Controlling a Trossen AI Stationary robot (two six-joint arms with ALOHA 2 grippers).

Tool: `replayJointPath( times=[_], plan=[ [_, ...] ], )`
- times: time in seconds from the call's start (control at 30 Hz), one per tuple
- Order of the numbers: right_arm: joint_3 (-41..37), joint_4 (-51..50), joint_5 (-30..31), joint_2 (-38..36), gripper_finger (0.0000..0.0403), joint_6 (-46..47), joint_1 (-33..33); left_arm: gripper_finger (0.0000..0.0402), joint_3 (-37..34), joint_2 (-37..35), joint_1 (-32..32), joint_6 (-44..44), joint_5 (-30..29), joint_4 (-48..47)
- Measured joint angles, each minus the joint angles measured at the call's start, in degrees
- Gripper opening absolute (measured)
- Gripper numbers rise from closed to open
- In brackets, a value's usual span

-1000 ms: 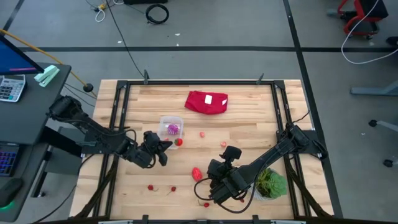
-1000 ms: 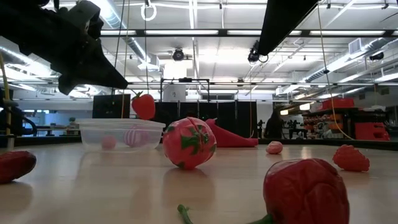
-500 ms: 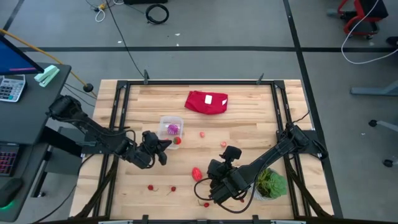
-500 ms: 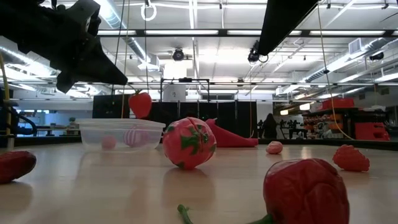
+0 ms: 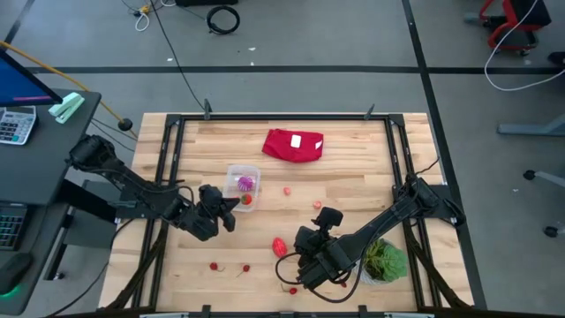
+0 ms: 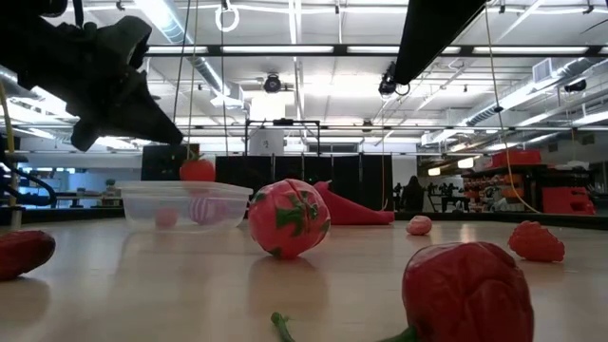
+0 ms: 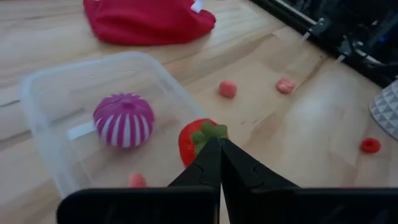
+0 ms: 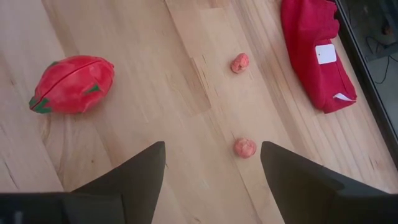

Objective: Pick and placing Produce into tupperware
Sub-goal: Put the red strawberry in the transparent bin, then put the red cherry in the transparent bin

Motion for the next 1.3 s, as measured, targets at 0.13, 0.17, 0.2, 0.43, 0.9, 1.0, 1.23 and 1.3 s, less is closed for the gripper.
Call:
replayJointPath(
  times=[0.13,0.17,0.2,0.43,0.9,1.0,1.23,1.3],
  plan=[
    [0.0,0.0,0.0,0.0,0.0274,0.0,0.0,0.0003,0.0,0.0,0.0,-1.1,1.3,-1.0],
    [0.0,0.0,0.0,0.0,0.0274,0.0,0.0,0.0004,0.0,0.0,0.0,-1.2,2.2,-0.9],
    [0.0,0.0,0.0,0.0,0.0274,0.0,0.0,0.0006,0.0,0.0,0.0,-1.2,3.4,-0.9],
    [0.0,0.0,0.0,0.0,0.0274,0.0,0.0,0.0025,0.0,1.8,0.0,-1.1,8.1,-0.7],
    [0.0,0.1,0.0,0.0,0.0274,0.0,0.0,0.0078,0.0,3.3,0.1,-1.0,8.2,-0.1],
    [0.0,0.1,0.0,0.0,0.0274,0.0,0.0,0.0101,0.0,3.2,0.1,-1.4,8.6,1.2],
    [0.0,0.1,0.0,0.0,0.0274,0.0,0.0,0.0118,0.1,-1.1,-0.6,0.6,20.5,4.2],
    [0.0,0.1,0.0,0.0,0.0274,0.0,0.0,0.0114,0.1,-1.9,-1.8,2.0,25.1,7.2]
  ],
)
